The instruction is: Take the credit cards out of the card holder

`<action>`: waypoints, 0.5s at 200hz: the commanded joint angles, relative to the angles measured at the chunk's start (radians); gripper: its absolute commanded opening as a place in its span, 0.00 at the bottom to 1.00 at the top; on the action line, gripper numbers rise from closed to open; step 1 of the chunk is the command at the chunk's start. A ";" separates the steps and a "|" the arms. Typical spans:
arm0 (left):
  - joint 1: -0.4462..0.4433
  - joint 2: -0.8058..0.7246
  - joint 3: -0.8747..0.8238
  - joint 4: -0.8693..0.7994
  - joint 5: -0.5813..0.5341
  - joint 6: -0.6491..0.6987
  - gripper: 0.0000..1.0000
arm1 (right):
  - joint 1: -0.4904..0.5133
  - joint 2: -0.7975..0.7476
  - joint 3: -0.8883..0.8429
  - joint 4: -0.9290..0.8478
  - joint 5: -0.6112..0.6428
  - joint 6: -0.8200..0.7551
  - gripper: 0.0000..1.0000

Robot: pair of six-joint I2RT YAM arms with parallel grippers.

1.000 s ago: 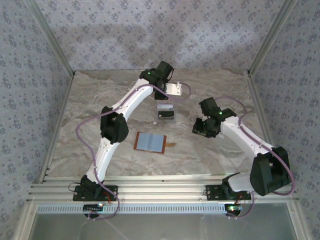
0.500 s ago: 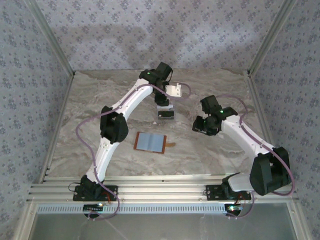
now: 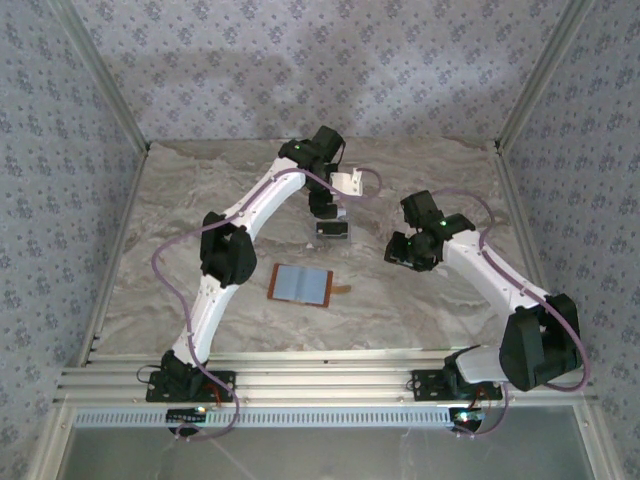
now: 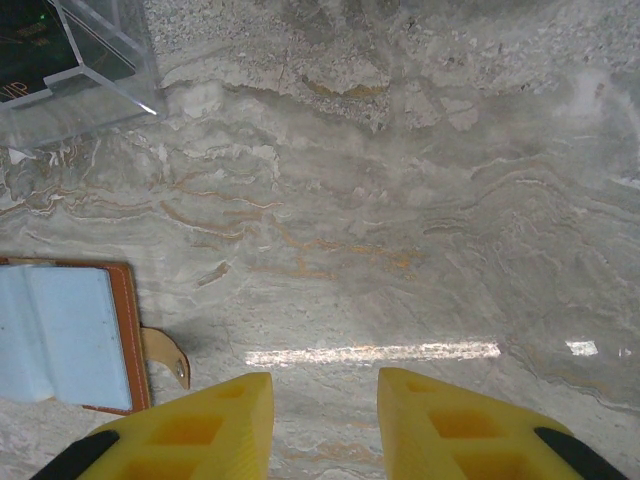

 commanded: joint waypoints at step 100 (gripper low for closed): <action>0.007 0.043 0.026 -0.009 0.008 0.023 0.87 | -0.002 -0.011 0.014 -0.005 0.008 0.002 0.35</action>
